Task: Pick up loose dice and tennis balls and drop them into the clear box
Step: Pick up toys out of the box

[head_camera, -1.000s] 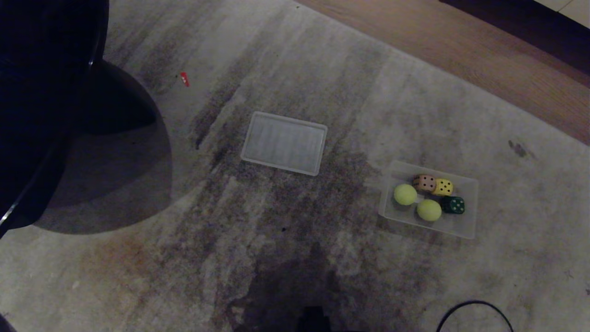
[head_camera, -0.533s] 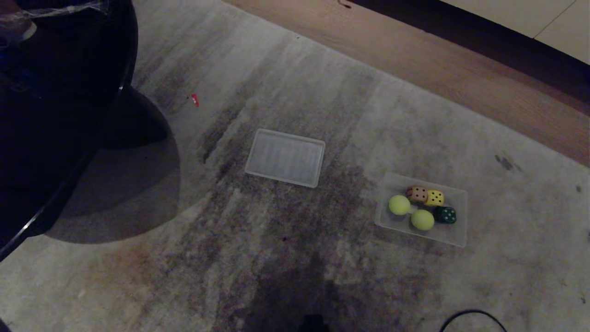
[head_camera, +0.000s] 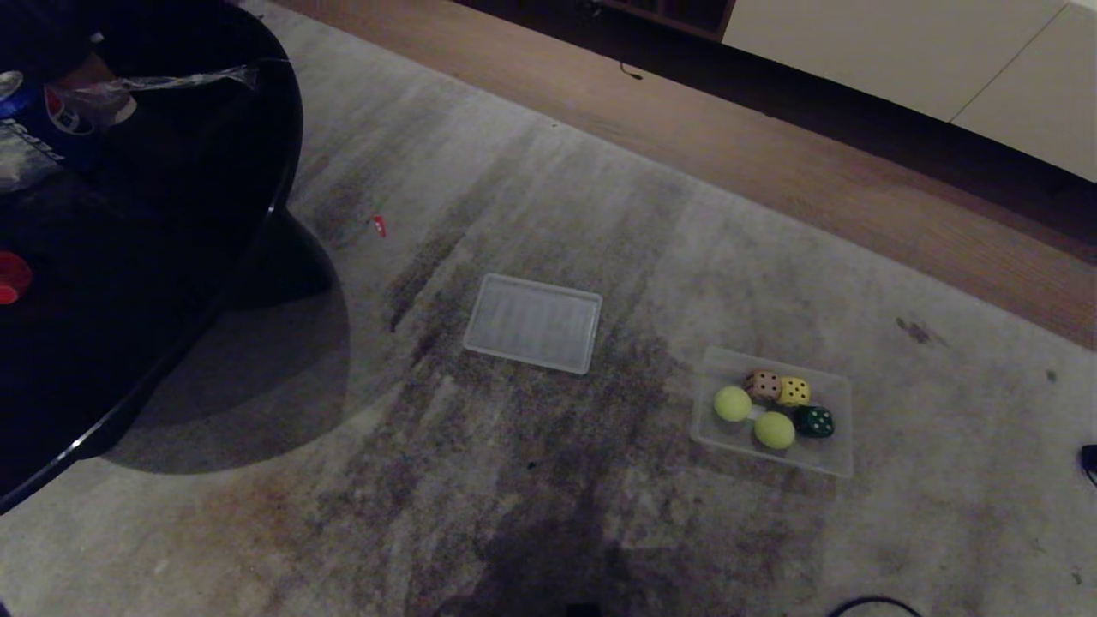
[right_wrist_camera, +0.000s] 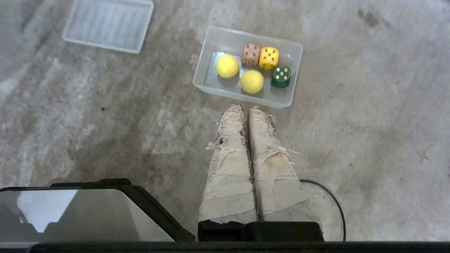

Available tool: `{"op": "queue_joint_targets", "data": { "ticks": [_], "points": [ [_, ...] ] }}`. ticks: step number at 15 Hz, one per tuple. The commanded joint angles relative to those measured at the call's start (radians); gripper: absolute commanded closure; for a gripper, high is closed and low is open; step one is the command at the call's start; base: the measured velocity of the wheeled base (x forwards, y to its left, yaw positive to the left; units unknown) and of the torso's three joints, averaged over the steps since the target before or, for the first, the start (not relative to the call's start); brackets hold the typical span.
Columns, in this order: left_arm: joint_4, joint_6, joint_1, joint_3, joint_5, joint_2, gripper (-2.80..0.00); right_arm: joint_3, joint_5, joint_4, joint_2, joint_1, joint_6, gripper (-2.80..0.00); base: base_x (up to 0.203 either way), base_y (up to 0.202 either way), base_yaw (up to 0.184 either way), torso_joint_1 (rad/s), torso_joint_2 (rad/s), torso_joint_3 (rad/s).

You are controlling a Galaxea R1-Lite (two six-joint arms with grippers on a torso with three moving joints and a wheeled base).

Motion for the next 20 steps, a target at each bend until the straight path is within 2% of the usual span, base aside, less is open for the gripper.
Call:
{"op": "queue_joint_targets", "data": {
  "ticks": [1,20],
  "points": [
    [0.0,-0.001,0.0,0.002,0.001,0.001,0.0,0.001,0.0,0.001,0.002,0.001,0.0,0.0,0.0,0.0,0.0,0.001,0.0,0.21],
    [-0.002,-0.021,0.0,0.002,0.002,0.001,0.0,0.001,0.0,0.001,0.002,0.001,0.0,0.0,0.0,0.0,0.0,0.002,0.0,0.202]
  ]
}}
